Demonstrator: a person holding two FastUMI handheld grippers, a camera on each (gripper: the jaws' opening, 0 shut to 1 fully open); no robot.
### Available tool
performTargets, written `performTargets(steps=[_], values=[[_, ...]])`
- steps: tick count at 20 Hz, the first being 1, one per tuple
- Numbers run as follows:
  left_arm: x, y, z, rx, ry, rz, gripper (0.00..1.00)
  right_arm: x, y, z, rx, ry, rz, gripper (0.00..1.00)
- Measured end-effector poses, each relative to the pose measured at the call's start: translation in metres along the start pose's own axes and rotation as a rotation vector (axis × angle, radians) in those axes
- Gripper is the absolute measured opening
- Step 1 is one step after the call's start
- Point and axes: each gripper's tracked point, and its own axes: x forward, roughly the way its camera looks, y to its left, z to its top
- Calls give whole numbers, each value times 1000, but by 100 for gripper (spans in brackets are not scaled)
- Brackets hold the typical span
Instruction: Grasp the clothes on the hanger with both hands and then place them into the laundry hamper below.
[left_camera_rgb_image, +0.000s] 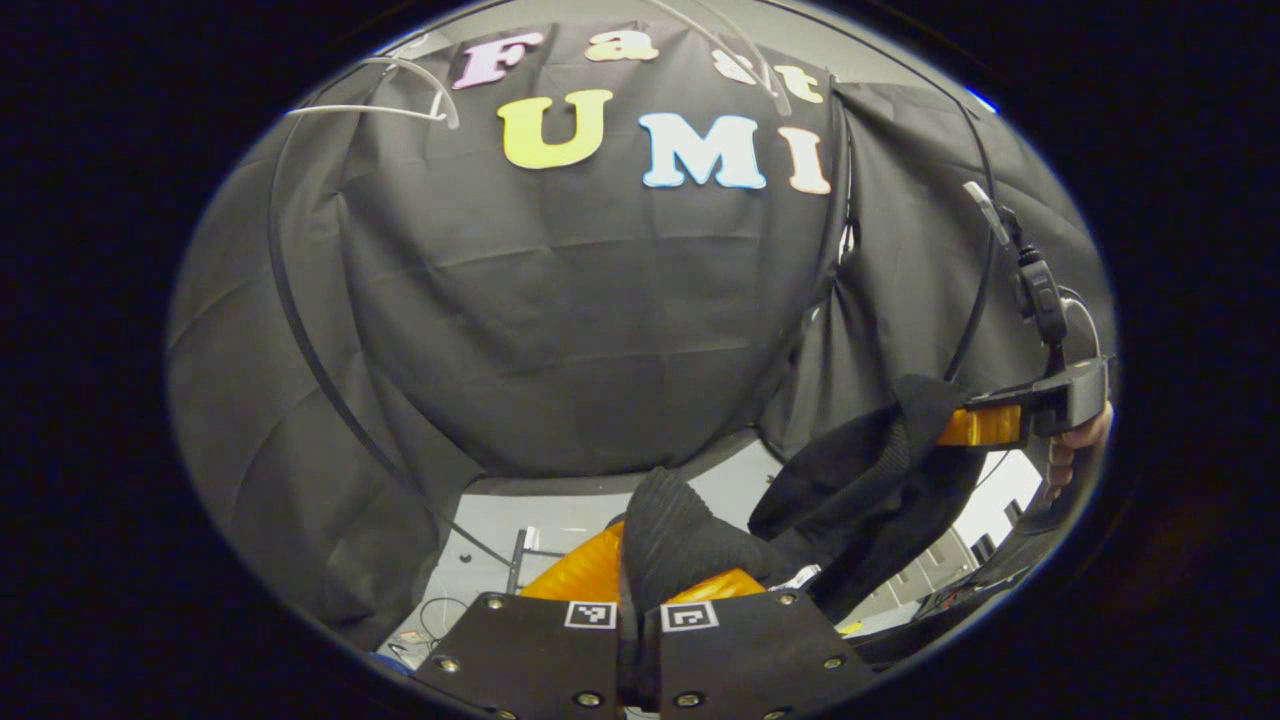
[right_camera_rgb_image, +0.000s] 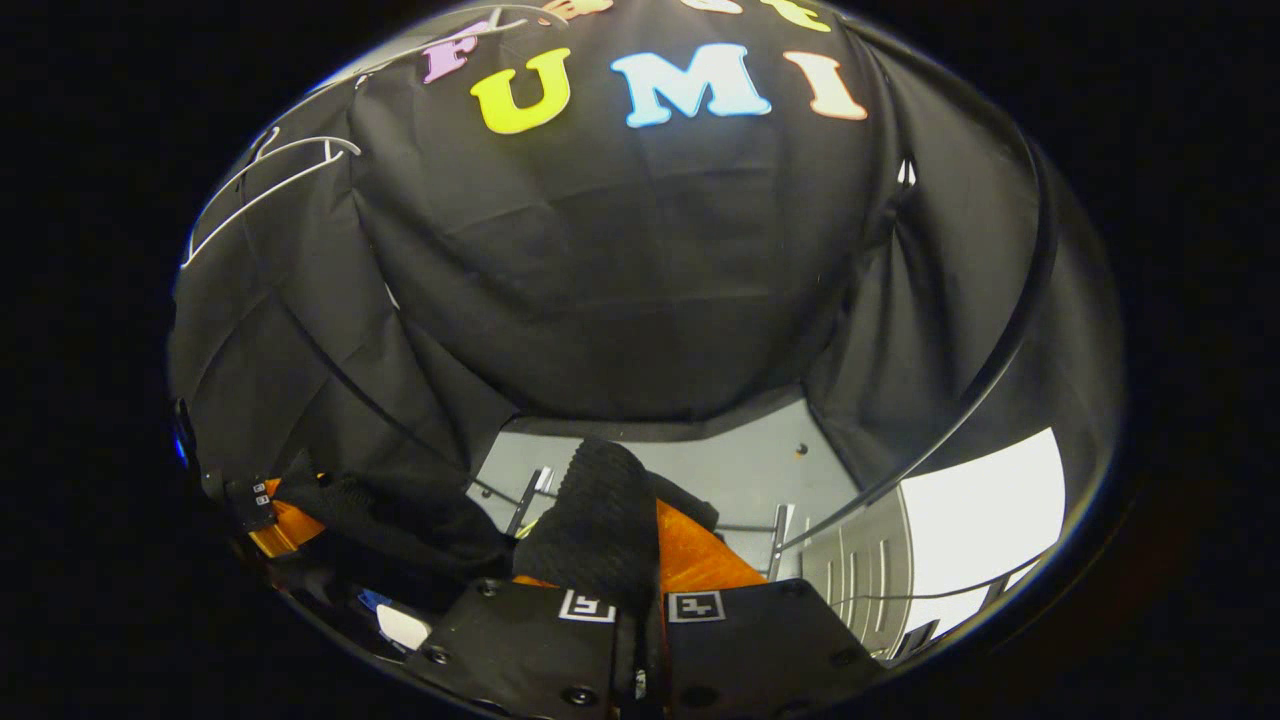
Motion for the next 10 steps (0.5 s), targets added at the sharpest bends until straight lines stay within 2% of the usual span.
performTargets(steps=[4,10], values=[[19,-2,-19,-12,75,15,1,21,-7,-37,19,113,18,8],[40,-6,-95,-10,186,36,1,52,4,-68,2,188,58,7]])
